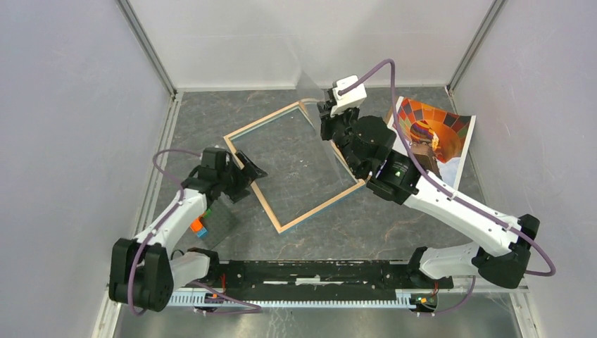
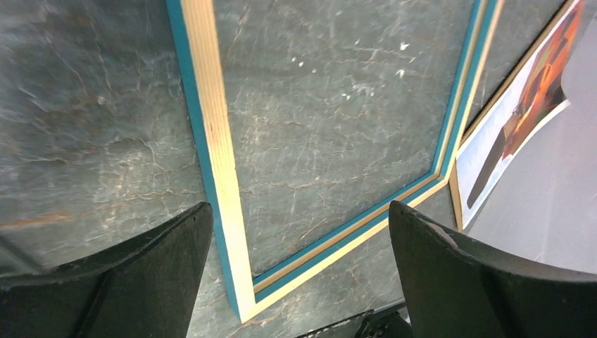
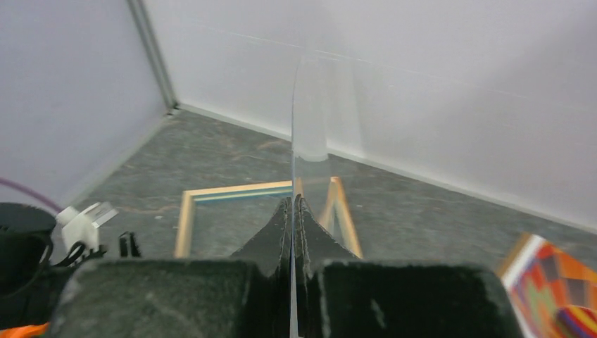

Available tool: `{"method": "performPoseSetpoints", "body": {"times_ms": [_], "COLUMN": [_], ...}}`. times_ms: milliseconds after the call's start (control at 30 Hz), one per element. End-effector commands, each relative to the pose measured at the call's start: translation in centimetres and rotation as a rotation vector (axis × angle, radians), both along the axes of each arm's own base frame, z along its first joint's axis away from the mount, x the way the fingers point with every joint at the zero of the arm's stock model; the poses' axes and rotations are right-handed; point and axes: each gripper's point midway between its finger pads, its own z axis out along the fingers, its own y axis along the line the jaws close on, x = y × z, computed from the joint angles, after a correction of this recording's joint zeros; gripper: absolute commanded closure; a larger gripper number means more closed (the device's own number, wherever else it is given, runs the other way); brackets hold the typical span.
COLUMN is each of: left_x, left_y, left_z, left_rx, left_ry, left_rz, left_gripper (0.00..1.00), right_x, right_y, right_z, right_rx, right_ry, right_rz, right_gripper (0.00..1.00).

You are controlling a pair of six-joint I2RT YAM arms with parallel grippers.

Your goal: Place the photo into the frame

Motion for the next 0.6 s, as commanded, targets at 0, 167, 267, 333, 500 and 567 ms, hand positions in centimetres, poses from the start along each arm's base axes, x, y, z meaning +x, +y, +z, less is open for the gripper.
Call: {"method": "performPoseSetpoints", "body": {"times_ms": [0,167,267,333,500,567], "left_x": [-1.1,-0.4,-0.4,-0.6,-1.0,-0.9], "left_y": [3.0,7.1,8.9,9.3,9.0,8.6], "left_z": [4.8,15.7,20.8,23.1,25.3,24.9], "left_rx": [0.133,0.324,0.410,0.437,0.435,0.430], "left_ry": [-0.103,-0.363,-0.440,-0.488,-0.535,-0.529], "left_rz": [-0.065,0.030,0.083,0.092,0.075,0.050], "left_gripper": [0.00,0.00,0.00,0.00,0.00,0.00], "right_x": [-1.2,-1.6,-1.5,-1.1,3.0,4.9], "right_y": [3.1,5.4,6.9,7.1,5.4,4.5], "right_z": [2.7,3.2,3.2,3.2,-2.4,-6.0], "right_rx": [0.285,0.462,0.544,0.626,0.894,1.014], "right_ry": [-0.028,-0.010,0.012,0.026,0.171,0.248], "right_rz": [0.164,0.263,0.314,0.324,0.179,0.111], "right_gripper": [1.00,1.00,1.00,1.00,1.00,1.00]}}
